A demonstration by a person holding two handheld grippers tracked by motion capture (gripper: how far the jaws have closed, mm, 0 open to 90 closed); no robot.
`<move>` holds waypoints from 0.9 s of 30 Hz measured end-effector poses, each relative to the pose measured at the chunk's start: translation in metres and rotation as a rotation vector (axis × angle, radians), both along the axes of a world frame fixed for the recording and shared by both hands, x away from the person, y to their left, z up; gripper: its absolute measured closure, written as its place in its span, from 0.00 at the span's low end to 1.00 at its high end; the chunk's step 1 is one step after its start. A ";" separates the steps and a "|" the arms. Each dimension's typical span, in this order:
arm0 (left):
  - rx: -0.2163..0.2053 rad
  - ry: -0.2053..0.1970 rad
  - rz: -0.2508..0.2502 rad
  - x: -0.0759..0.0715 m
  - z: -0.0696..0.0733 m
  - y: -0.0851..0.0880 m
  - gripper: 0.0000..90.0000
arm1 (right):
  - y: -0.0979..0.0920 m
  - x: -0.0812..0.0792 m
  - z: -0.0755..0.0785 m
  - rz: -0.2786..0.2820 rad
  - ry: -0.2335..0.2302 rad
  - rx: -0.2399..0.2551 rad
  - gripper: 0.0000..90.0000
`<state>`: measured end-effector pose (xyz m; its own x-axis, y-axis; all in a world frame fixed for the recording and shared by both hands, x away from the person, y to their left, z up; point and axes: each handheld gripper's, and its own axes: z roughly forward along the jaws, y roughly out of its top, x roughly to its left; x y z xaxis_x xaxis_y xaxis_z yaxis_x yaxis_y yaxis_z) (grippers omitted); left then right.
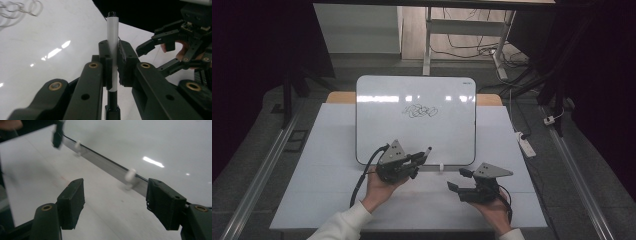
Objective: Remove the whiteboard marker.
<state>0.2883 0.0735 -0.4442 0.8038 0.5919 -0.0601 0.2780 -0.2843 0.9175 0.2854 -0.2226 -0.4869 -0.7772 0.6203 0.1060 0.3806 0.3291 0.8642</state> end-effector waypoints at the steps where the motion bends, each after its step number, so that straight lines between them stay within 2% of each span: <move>1: 0.003 0.001 -0.006 0.000 -0.001 -0.003 0.91 | 0.003 0.000 0.001 0.006 0.012 0.012 0.35; 7: 0.011 0.002 -0.031 -0.002 -0.008 -0.020 0.91 | 0.023 0.000 0.005 0.036 0.043 0.025 0.37; 16: 0.032 -0.007 -0.062 -0.005 -0.013 -0.038 0.91 | 0.043 0.005 0.003 0.044 0.092 0.044 0.41; 22: 0.045 -0.023 -0.062 -0.008 -0.013 -0.043 0.91 | 0.054 0.008 0.005 0.050 0.136 0.057 0.52; 27: 0.059 -0.043 -0.058 -0.009 -0.013 -0.045 0.91 | 0.055 0.012 0.004 0.045 0.200 0.074 0.63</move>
